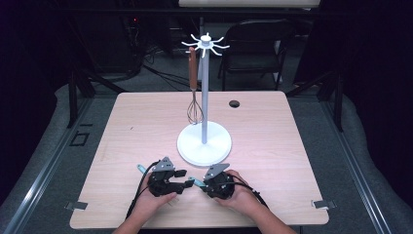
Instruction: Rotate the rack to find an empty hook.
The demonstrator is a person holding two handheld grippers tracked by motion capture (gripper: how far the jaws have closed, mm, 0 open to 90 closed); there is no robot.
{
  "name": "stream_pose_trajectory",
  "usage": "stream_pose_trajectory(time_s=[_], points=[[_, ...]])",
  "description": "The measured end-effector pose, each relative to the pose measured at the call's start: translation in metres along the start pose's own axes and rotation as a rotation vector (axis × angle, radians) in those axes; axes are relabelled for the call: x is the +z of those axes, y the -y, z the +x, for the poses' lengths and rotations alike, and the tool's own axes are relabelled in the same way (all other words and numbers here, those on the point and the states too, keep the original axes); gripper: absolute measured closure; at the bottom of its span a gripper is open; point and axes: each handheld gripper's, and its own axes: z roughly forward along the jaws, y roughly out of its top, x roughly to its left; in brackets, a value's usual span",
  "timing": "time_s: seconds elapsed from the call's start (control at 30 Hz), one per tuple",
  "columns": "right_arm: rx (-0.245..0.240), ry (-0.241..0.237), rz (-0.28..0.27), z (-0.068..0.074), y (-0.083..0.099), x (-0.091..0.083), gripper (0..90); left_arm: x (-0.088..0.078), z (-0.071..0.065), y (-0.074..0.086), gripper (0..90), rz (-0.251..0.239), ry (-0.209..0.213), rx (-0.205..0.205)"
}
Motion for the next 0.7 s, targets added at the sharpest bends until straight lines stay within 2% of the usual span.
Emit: stream_pose_trajectory(time_s=[0.2, 0.3, 0.37, 0.53, 0.6, 0.7], points=[[0.008, -0.008, -0.008, -0.001, 0.000, 0.000, 76.8, -0.002, 0.002, 0.003, 45.0, 0.002, -0.013, -0.002], [0.013, -0.022, -0.032, -0.003, -0.001, -0.003, 76.8, -0.003, 0.003, 0.004, 44.9, 0.004, -0.022, -0.008], [0.032, -0.032, -0.060, -0.005, -0.003, -0.008, 76.9, -0.002, 0.003, 0.005, 44.8, 0.008, -0.017, -0.010], [0.029, -0.053, -0.122, -0.005, -0.006, -0.017, 76.9, 0.000, 0.001, 0.005, 44.8, 0.015, -0.004, -0.009], [0.010, -0.054, -0.122, -0.003, -0.008, -0.020, 76.8, 0.001, 0.000, 0.004, 45.1, 0.015, 0.010, -0.006], [0.011, -0.058, -0.136, -0.001, -0.009, -0.020, 76.8, 0.001, -0.002, 0.003, 45.1, 0.010, 0.028, 0.005]])
